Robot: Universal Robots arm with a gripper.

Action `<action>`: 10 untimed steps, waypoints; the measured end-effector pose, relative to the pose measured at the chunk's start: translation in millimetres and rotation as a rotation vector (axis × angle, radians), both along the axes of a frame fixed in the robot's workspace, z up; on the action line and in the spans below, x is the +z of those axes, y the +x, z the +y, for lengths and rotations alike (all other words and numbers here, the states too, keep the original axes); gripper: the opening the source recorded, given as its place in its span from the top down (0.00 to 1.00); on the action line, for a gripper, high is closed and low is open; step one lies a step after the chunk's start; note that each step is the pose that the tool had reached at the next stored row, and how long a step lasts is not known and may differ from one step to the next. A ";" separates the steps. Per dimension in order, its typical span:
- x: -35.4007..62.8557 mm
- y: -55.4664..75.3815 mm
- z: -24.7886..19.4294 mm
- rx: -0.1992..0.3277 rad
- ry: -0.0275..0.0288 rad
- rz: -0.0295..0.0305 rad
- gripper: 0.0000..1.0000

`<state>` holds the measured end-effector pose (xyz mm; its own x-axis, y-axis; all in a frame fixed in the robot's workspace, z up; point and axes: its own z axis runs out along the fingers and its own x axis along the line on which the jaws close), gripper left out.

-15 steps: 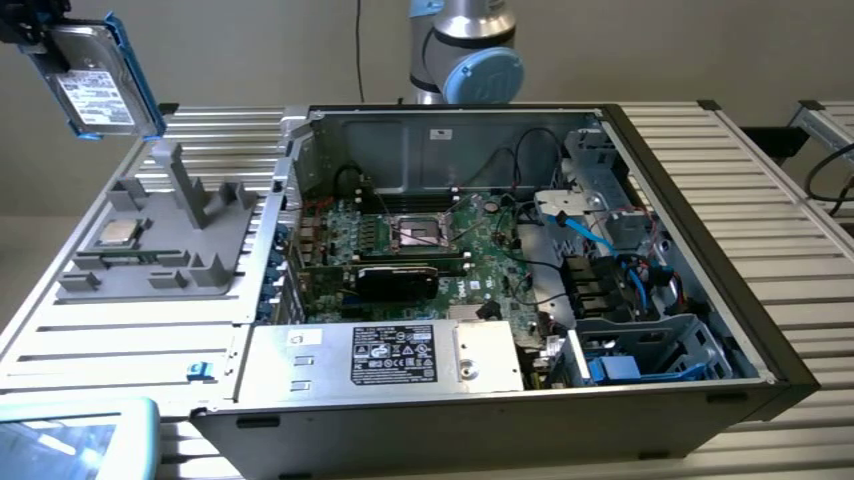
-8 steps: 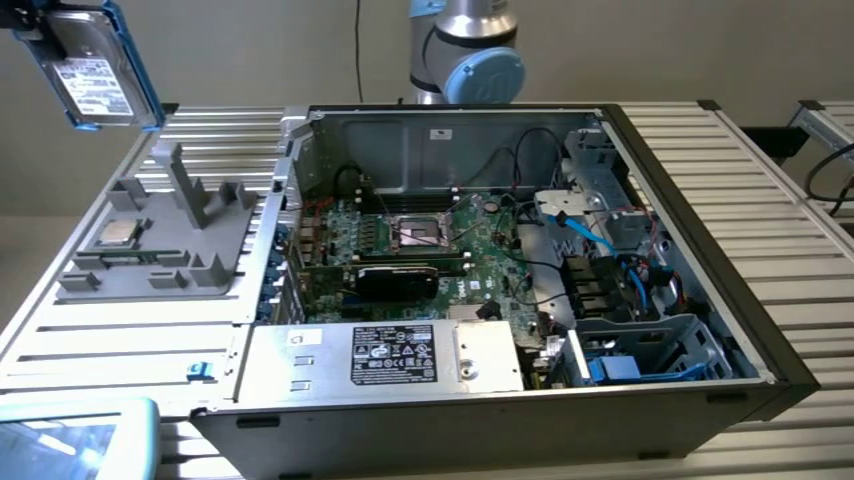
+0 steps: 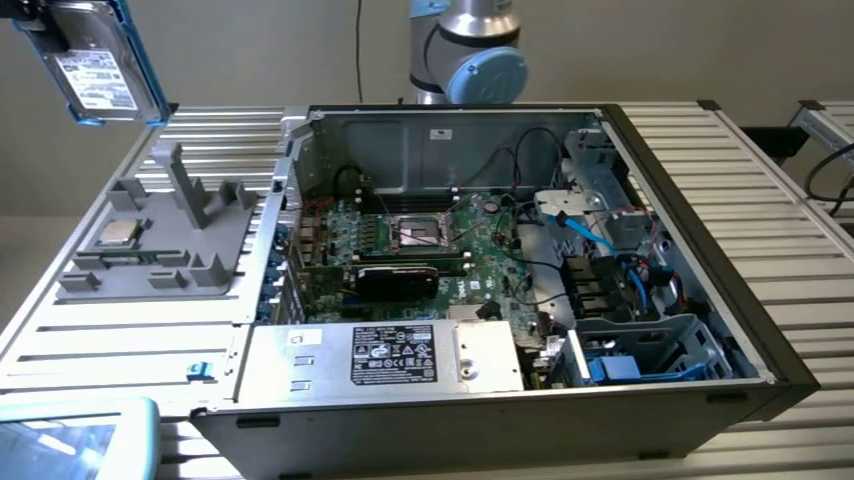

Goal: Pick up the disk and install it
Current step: 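Pick up the disk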

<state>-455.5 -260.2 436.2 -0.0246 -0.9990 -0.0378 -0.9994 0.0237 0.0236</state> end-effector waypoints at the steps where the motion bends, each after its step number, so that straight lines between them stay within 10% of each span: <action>1: 1.9 1.7 -1.2 0.000 0.0000 -0.0001 0.63; 10: 20.1 17.0 -12.4 0.000 0.0000 -0.0001 0.63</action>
